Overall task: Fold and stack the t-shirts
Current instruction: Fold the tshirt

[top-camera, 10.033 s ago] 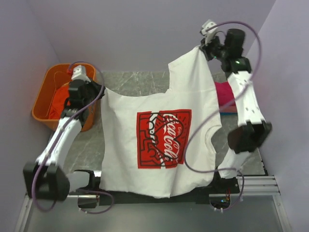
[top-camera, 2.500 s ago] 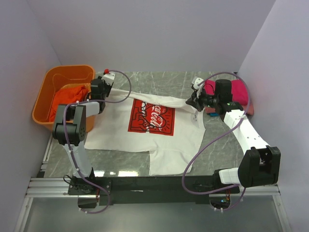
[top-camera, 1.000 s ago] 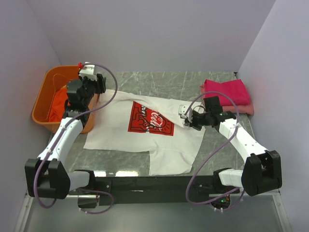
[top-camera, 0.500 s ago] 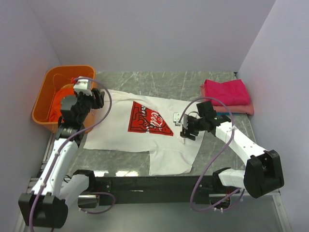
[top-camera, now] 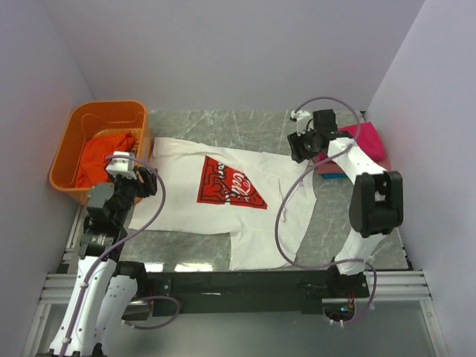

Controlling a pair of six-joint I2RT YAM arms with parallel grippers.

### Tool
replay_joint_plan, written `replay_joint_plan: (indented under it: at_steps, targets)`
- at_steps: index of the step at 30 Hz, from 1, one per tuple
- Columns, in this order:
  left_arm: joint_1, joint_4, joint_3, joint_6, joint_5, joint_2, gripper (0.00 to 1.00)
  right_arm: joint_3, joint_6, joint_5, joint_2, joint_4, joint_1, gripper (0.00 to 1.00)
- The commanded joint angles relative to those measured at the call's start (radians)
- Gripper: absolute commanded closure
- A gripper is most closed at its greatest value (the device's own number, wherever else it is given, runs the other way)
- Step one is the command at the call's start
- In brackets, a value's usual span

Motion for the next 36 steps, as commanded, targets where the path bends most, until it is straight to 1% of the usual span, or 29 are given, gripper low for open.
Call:
replay_joint_plan:
  at_steps: [1,2,4,8,12,18,24,30,31,36]
  targets:
    - [-0.001,0.011,-0.007,-0.009,-0.003,-0.034,0.33,0.06,0.26,0.248,0.079,0.009,-0.008,0.41]
    - [-0.001,0.013,-0.007,-0.008,0.003,-0.035,0.33,0.069,0.303,0.273,0.089,0.014,-0.008,0.41]
    - [-0.004,0.016,-0.005,-0.008,0.017,-0.033,0.33,0.078,0.33,0.311,0.113,0.017,-0.016,0.41]
    - [-0.02,0.011,-0.001,-0.005,0.032,-0.036,0.33,0.089,0.354,0.357,0.149,0.008,-0.018,0.41]
    - [-0.035,0.009,-0.002,-0.005,0.026,-0.047,0.32,0.097,0.365,0.368,0.184,0.009,-0.018,0.41]
    - [-0.044,0.005,-0.004,-0.003,0.012,-0.053,0.32,0.14,0.383,0.344,0.242,-0.003,-0.024,0.42]
    - [-0.047,0.005,-0.005,0.002,0.006,-0.05,0.32,0.138,0.396,0.333,0.257,-0.006,-0.03,0.45]
    - [-0.047,0.003,-0.005,0.003,0.0,-0.05,0.32,0.14,0.406,0.275,0.268,-0.018,-0.034,0.5]
    - [-0.047,0.005,-0.005,0.003,0.0,-0.05,0.32,0.141,0.408,0.259,0.27,-0.018,-0.034,0.53]
    - [-0.047,0.003,-0.005,0.005,-0.003,-0.05,0.32,0.153,0.411,0.23,0.284,-0.041,-0.034,0.59]
